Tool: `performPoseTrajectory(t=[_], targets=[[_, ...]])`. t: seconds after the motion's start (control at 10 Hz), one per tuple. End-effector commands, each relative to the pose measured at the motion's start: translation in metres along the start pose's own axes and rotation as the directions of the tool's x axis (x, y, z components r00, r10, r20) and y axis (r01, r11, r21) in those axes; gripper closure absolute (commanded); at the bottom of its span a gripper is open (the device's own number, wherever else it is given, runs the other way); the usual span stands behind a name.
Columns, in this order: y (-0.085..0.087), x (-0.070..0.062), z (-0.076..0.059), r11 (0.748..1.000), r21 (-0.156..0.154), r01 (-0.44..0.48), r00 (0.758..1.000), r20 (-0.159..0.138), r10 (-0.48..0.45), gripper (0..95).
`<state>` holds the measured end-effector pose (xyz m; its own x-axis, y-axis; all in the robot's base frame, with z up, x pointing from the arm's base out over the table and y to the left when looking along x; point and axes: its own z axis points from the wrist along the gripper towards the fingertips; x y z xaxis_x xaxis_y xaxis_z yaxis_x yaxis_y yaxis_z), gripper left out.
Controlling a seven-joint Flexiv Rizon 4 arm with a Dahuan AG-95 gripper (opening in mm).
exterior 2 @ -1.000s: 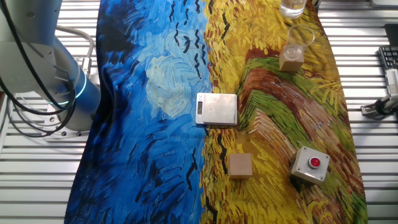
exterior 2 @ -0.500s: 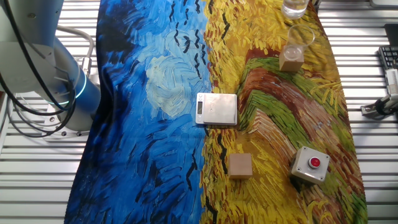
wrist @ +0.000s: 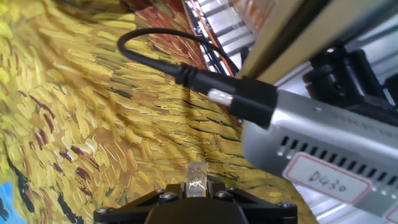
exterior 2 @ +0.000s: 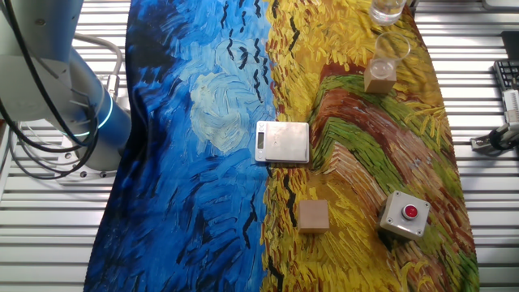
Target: Pour the water from one cup into another empty cup
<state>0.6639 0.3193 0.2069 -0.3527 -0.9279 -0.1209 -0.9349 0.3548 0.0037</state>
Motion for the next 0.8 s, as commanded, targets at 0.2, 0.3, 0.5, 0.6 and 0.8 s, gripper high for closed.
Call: performPoseTrajectory(t=[0.2, 0.3, 0.5, 0.6, 0.8], targets=[[0.0001, -0.0004, 0.0004, 0.999, -0.004, 0.049, 0.999, 0.013, -0.049, 95.0], [0.0001, -0.0005, 0.0005, 0.998, -0.005, 0.056, 0.998, 0.016, -0.056, 95.0], [0.0001, -0.0008, 0.0007, 0.998, -0.008, 0.064, 0.998, 0.022, -0.063, 95.0], [0.0001, -0.0008, 0.0007, 0.998, -0.007, 0.065, 0.998, 0.022, -0.064, 95.0], [0.0001, -0.0008, 0.0008, 0.997, -0.006, 0.074, 0.997, 0.028, -0.074, 95.0]])
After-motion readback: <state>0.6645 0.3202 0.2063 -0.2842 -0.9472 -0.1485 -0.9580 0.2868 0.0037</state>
